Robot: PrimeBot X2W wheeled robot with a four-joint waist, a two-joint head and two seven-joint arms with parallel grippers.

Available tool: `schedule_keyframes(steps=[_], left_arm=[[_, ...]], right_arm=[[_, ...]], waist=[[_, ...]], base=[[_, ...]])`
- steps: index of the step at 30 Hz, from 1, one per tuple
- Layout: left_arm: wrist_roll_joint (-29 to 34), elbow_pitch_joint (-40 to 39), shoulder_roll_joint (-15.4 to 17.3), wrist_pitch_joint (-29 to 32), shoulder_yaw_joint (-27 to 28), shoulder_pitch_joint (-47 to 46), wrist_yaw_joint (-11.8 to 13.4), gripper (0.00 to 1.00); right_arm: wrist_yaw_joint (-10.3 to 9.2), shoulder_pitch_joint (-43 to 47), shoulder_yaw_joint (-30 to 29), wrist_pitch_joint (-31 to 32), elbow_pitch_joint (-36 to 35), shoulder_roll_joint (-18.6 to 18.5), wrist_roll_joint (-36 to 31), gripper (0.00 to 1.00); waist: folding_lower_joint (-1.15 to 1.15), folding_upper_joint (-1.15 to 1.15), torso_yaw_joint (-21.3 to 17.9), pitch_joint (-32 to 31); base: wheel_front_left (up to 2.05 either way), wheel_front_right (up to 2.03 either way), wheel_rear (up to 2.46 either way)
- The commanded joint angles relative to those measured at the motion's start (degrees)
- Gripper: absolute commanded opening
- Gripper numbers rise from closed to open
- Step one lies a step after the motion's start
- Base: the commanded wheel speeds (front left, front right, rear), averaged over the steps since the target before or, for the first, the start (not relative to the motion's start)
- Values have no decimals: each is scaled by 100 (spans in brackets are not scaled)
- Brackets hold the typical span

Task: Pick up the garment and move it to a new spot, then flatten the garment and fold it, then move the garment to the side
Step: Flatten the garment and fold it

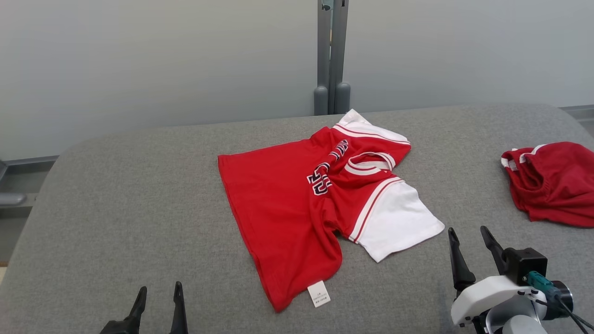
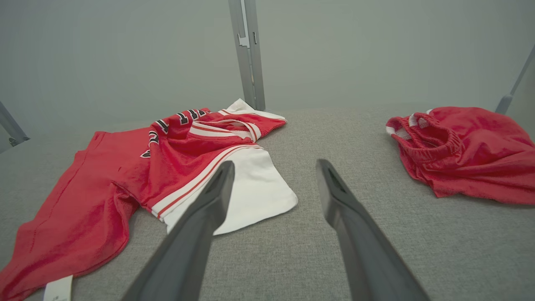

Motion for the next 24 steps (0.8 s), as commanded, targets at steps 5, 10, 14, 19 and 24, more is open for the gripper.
schedule_keyframes(steps=[5,10,14,19,24], left_arm=[[162,-77,17,-15,131,135,63,100],[223,-111,17,-15,162,140,86,100],[184,-96,17,-15,141,123,91,100],[51,-88,16,-15,2,87,0,100],[-25,-17,16,-14,-355,-114,-24,100]], right_arm=[[-1,132,24,-14,-43,-10,7,100],[-1,140,42,-14,-36,-10,-9,100],[-1,108,40,-14,-11,-9,34,100],[-1,17,28,-14,13,-9,14,100],[-1,-138,-47,-14,102,-9,-126,100]], waist=[[0,0,-9,-11],[0,0,-4,-19],[0,0,6,10],[0,0,-4,115],[0,0,-16,355]], base=[[0,0,0],[0,0,0],[0,0,0],[0,0,0],[0,0,0]])
